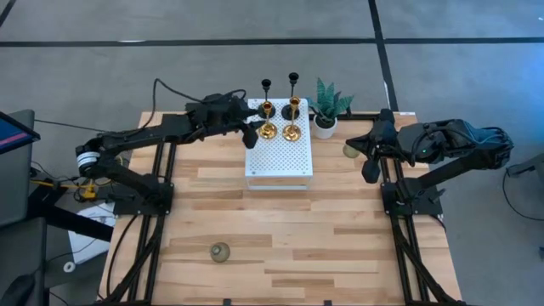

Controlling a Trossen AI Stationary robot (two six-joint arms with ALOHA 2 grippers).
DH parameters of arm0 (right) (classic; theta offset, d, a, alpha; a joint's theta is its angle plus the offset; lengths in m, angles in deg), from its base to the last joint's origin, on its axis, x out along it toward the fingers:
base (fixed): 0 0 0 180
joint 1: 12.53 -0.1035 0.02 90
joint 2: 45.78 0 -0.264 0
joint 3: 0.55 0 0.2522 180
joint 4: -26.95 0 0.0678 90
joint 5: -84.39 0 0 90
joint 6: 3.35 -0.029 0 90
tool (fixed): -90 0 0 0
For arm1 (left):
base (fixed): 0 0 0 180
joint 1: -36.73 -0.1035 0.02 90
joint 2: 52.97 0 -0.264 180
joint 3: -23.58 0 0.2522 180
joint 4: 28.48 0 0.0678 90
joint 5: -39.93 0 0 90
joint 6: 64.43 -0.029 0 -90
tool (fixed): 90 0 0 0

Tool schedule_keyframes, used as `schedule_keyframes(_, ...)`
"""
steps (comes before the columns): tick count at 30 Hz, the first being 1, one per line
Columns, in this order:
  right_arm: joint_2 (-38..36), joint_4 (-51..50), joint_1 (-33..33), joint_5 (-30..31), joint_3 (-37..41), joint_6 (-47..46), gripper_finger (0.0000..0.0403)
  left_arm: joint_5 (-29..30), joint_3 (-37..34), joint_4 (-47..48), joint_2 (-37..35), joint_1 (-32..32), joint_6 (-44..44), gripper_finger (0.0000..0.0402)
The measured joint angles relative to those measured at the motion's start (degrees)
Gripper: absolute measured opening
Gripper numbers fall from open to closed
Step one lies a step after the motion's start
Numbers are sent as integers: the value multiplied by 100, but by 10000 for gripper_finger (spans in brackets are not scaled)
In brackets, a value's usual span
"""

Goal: Pick & Place candle stick holders
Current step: Put the top green glass candle holder on the shelf

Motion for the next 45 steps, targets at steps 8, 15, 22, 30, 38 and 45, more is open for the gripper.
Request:
schedule_keyframes(8, 0, -171, -1, 2, 0, -184, 0, -501, -2, 1064, -930, 256, 380, 194)
schedule_keyframes(15, 0, -1579, -20, 297, 0, -1997, 0, -593, -2, 1277, -1583, 663, 294, 132)
schedule_keyframes(22, -147, -2231, -253, 868, 497, -2938, 0, -574, -2, 1336, -1909, 914, 262, 43)
schedule_keyframes(30, -897, -1588, -597, 1318, 2102, -3940, 0, -572, -2, 1659, -2056, 1140, 256, 6)
schedule_keyframes(38, -1483, 206, -840, 1506, 3949, -4893, 0, -573, -2, 1658, -2054, 1370, 256, 6)
schedule_keyframes(45, -1414, 881, -834, 1482, 4878, -5564, 0, -573, -2, 1656, -2054, 1410, 256, 5)
